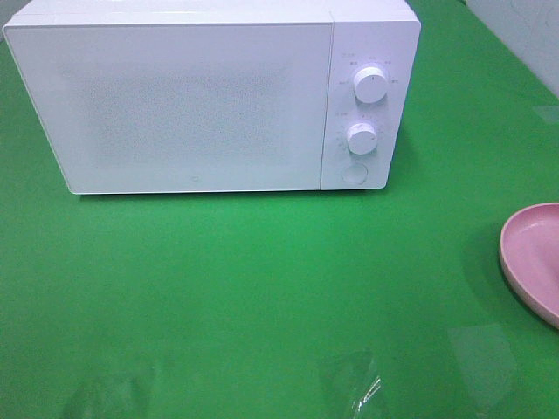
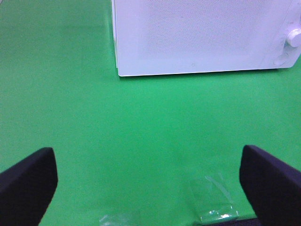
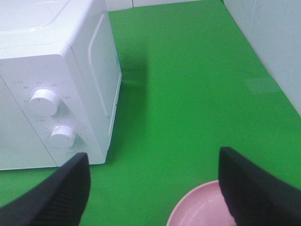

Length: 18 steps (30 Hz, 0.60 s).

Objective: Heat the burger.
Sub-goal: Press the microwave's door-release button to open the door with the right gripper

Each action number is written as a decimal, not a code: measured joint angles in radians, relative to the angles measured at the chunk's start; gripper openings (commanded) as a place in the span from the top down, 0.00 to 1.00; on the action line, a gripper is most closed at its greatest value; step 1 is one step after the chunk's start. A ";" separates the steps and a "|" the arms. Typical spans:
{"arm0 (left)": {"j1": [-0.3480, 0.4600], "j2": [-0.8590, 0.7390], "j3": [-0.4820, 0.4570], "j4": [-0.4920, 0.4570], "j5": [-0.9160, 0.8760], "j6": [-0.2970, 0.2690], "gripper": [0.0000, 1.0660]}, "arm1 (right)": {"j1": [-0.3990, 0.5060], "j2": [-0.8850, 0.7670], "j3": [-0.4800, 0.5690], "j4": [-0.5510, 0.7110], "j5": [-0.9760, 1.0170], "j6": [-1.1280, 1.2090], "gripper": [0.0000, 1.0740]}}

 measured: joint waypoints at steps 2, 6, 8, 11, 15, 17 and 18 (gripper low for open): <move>0.000 0.000 0.000 0.000 0.000 0.000 0.08 | 0.000 0.018 0.000 0.000 -0.019 0.000 0.32; 0.000 0.000 0.000 0.000 0.000 0.000 0.08 | 0.000 0.088 0.000 0.000 -0.095 0.000 0.32; 0.000 0.000 0.000 0.000 0.000 0.000 0.08 | 0.000 0.123 0.000 0.000 -0.144 0.000 0.32; 0.000 0.000 0.000 0.000 0.000 0.000 0.08 | 0.000 0.192 0.000 0.000 -0.249 0.000 0.32; 0.000 0.000 0.000 0.000 0.000 0.000 0.08 | 0.000 0.252 0.009 0.000 -0.384 0.000 0.32; 0.000 0.000 0.000 0.000 0.000 0.000 0.08 | 0.000 0.265 0.018 0.000 -0.429 -0.001 0.32; 0.000 0.000 0.000 0.000 0.000 0.000 0.08 | 0.000 0.265 0.018 0.000 -0.429 -0.001 0.32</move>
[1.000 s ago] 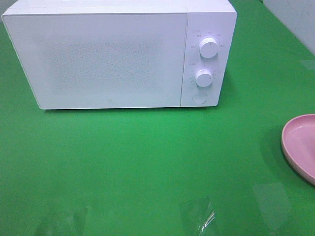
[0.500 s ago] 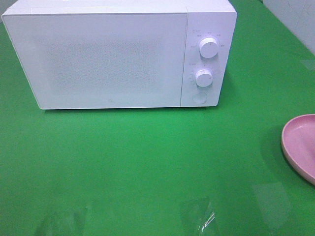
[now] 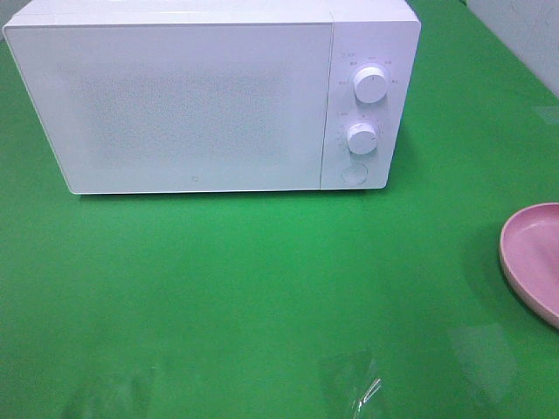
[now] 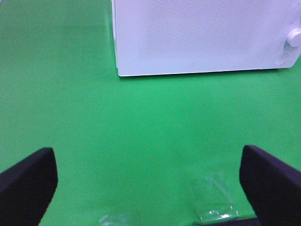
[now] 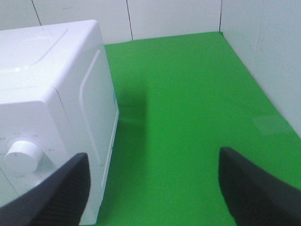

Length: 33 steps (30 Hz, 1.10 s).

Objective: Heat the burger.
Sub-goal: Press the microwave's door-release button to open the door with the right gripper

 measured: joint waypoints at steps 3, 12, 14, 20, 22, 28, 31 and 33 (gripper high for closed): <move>0.000 0.000 0.000 0.000 0.000 0.000 0.08 | 0.000 0.034 0.057 0.010 -0.166 -0.018 0.32; 0.000 0.000 0.000 0.000 0.000 0.000 0.08 | 0.126 0.039 0.167 0.195 -0.421 -0.227 0.32; 0.000 0.000 0.000 0.000 0.000 0.000 0.08 | 0.165 0.039 0.180 0.245 -0.448 -0.273 0.32; 0.000 0.000 0.000 0.000 0.000 0.000 0.08 | 0.274 0.039 0.197 0.377 -0.524 -0.377 0.32; 0.000 0.000 0.000 0.000 0.000 0.000 0.08 | 0.302 0.039 0.197 0.411 -0.539 -0.397 0.32; 0.000 0.000 0.000 0.000 0.000 0.000 0.08 | 0.368 0.071 0.197 0.452 -0.574 -0.415 0.32; 0.000 0.000 0.000 0.000 0.000 0.000 0.08 | 0.415 0.162 0.198 0.480 -0.607 -0.421 0.32; 0.000 0.000 0.000 0.000 0.000 0.000 0.08 | 0.432 0.184 0.199 0.489 -0.623 -0.421 0.32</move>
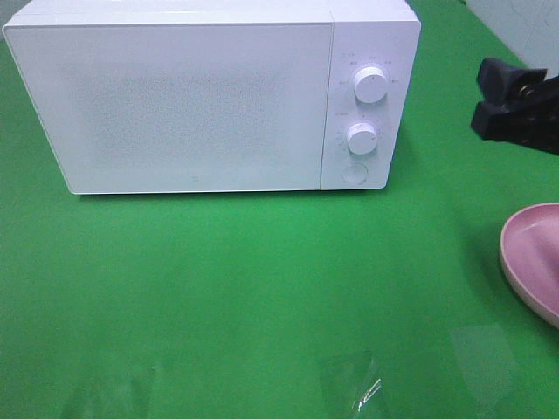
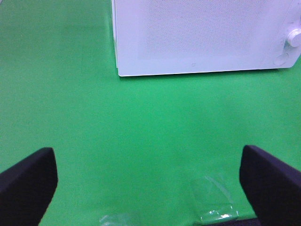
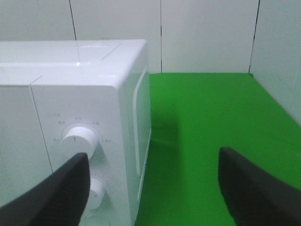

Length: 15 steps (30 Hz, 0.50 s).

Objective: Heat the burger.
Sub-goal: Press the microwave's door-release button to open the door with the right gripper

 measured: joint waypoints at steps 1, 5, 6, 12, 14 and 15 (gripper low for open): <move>0.000 0.000 0.000 0.000 0.000 0.000 0.08 | 0.000 0.000 0.000 0.000 0.000 0.000 0.32; 0.000 0.000 0.000 0.000 0.000 0.000 0.08 | 0.068 0.109 0.000 0.040 -0.090 -0.001 0.32; 0.000 0.000 0.000 0.000 0.000 0.000 0.08 | 0.096 0.157 -0.001 0.054 -0.133 -0.001 0.32; 0.000 0.000 0.000 0.000 0.000 0.000 0.08 | 0.153 0.285 -0.002 0.091 -0.217 0.001 0.32; 0.000 0.000 0.000 0.000 0.000 0.000 0.08 | 0.165 0.329 -0.002 0.098 -0.247 0.008 0.32; 0.000 0.000 0.000 0.000 0.000 0.000 0.08 | 0.170 0.375 -0.002 0.099 -0.276 0.032 0.32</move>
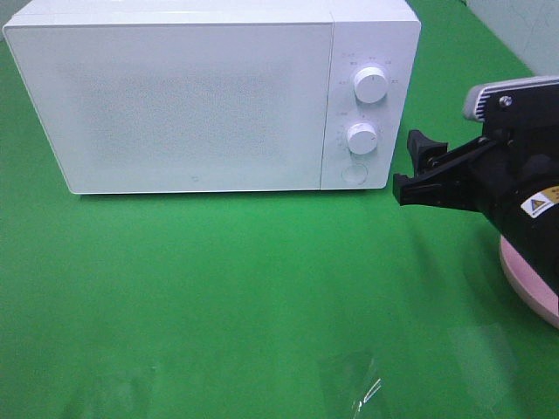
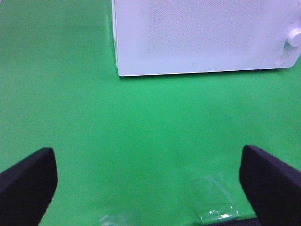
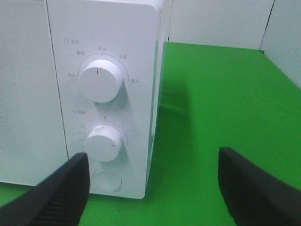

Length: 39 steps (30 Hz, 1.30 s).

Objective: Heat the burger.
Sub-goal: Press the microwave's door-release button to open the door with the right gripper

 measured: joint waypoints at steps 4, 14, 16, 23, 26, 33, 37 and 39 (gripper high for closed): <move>0.000 0.000 0.000 0.000 0.000 0.000 0.08 | 0.002 0.073 0.001 0.001 -0.033 0.074 0.32; 0.000 0.000 0.000 0.000 0.000 0.000 0.08 | 0.003 0.211 0.001 -0.002 -0.066 0.206 0.32; 0.000 0.000 0.000 0.000 0.000 0.000 0.08 | 0.007 0.217 0.001 -0.002 -0.066 0.209 0.32; 0.000 0.000 0.000 0.000 0.000 0.000 0.08 | 0.074 0.236 0.001 -0.009 -0.066 0.223 0.32; 0.000 0.000 0.000 0.000 0.000 0.000 0.08 | 0.077 0.236 0.001 -0.010 -0.066 0.223 0.32; 0.000 0.000 0.000 0.000 0.000 0.000 0.08 | 0.077 0.236 0.001 -0.010 -0.066 0.307 0.46; 0.000 0.000 0.000 0.000 0.000 0.000 0.08 | 0.077 0.236 0.001 -0.010 -0.066 0.476 0.57; 0.000 0.000 0.000 0.000 0.000 0.000 0.08 | 0.077 0.236 0.001 -0.010 -0.066 0.587 0.65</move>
